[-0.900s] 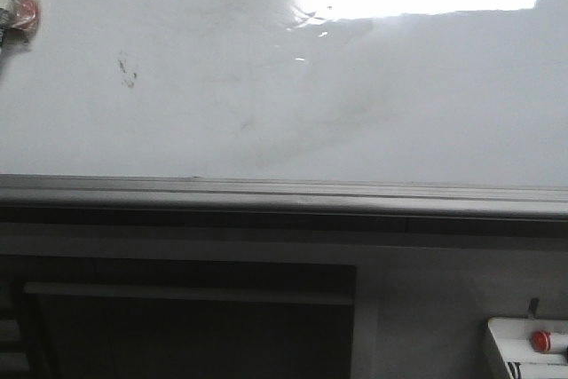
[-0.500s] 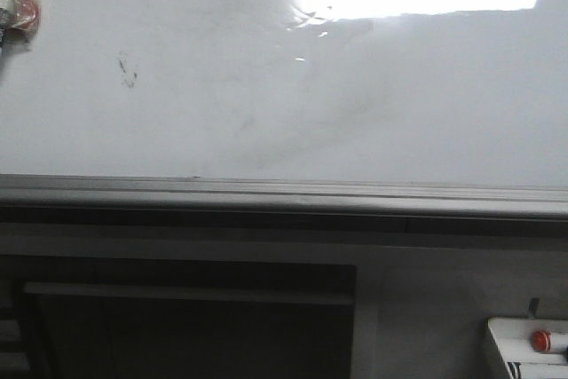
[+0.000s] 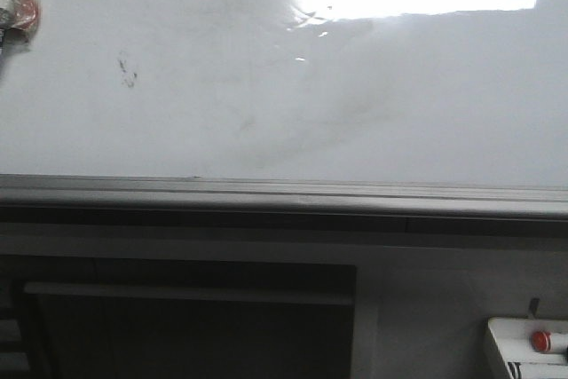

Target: Write number 2 on whiteboard

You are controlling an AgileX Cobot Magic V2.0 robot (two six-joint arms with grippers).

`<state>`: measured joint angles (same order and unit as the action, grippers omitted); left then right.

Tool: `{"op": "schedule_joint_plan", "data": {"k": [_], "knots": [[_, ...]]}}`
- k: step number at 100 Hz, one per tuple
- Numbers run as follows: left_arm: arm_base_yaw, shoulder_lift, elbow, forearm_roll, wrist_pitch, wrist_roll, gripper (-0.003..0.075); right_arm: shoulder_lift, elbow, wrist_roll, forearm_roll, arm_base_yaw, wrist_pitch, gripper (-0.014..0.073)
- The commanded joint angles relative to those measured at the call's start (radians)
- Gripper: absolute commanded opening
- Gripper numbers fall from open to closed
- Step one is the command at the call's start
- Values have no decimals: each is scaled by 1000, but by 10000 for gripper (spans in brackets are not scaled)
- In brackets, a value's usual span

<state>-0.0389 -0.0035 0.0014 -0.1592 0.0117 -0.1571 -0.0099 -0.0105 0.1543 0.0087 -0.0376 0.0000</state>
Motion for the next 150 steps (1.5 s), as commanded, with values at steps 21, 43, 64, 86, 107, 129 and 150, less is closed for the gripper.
{"op": "schedule_joint_plan", "data": {"k": [21,43,64,86,107,129,150], "knots": [[1,-28,27,-8,76,9,-18,-17,-28,-2,-99,-5,-93,-72],[1,-28,-95,-9,-4,9,-18,-17,69,-2,-119,-5,-50,-72],[1,62,-329,-10,-246,9,-18,35,277,-2,-119,1,186,-72],[1,281,-568,-5,-438,9,-18,230,498,-2,-117,3,400,-72],[1,442,-686,-1,-510,9,-18,440,681,-29,-113,3,639,-72],[1,508,-685,-3,-522,9,-18,523,708,-29,-120,3,661,-72],[1,544,-685,-5,-541,9,-18,562,708,-32,-121,3,657,-72]]}}
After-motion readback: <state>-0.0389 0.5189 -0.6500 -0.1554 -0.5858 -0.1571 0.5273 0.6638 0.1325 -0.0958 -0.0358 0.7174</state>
